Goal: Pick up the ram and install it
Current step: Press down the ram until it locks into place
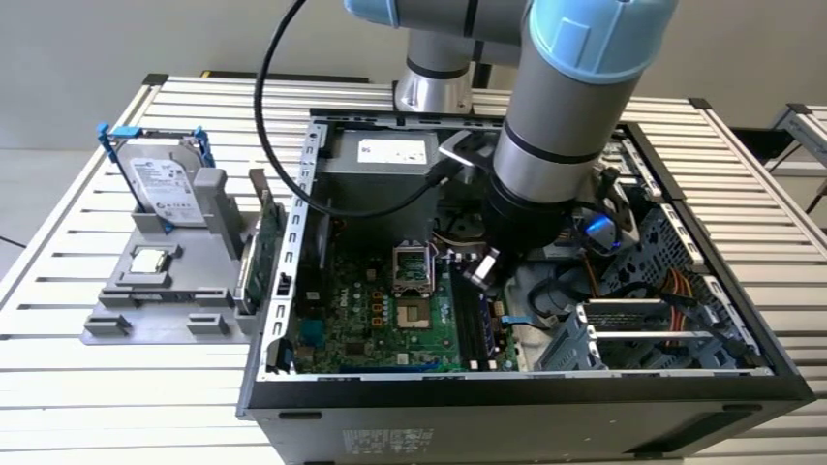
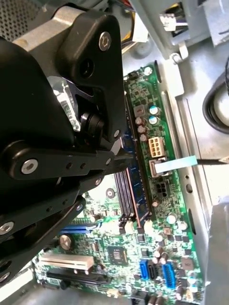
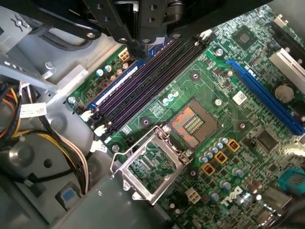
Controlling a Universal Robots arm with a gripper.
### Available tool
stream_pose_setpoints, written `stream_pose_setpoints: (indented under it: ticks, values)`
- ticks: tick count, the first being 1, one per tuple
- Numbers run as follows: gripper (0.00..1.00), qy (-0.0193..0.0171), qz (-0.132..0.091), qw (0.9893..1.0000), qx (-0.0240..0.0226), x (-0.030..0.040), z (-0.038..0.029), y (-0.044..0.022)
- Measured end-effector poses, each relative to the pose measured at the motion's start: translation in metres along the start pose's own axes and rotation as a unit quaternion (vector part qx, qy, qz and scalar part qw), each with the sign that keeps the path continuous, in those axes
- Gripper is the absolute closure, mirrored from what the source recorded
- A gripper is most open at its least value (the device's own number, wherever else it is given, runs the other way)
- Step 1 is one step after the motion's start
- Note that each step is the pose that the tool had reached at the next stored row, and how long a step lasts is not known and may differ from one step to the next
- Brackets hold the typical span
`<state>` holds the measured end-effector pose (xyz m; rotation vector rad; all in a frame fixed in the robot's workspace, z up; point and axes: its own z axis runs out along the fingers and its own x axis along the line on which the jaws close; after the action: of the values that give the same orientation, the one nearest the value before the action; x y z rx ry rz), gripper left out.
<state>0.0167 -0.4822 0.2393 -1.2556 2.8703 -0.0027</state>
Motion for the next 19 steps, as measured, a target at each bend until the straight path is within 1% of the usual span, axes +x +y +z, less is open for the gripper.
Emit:
stream_pose_setpoints:
  ticks: [3, 5, 7, 10, 12, 14, 16, 18, 19]
  values:
    - [1.00, -0.0030, -0.020, 0.9998, -0.0028, 0.0000, 0.0006, 0.0000]
    - [1.00, -0.0052, -0.035, 0.9994, -0.0049, 0.0001, 0.0009, 0.0000]
    - [1.00, -0.0073, -0.049, 0.9987, -0.0069, 0.0000, 0.0013, 0.0001]
    - [1.00, -0.0107, -0.071, 0.9974, -0.0101, 0.0001, 0.0018, 0.0001]
    - [1.00, -0.0121, -0.086, 0.9961, -0.0115, 0.0000, 0.0022, 0.0001]
    - [1.00, -0.0123, -0.104, 0.9944, -0.0120, 0.0000, 0.0023, 0.0001]
    - [1.00, -0.0121, -0.122, 0.9924, -0.0124, 0.0001, 0.0024, 0.0001]
    - [1.00, -0.0119, -0.140, 0.9900, -0.0127, 0.0001, 0.0026, 0.0000]
    - [1.00, -0.0119, -0.149, 0.9886, -0.0128, 0.0001, 0.0026, 0.0000]
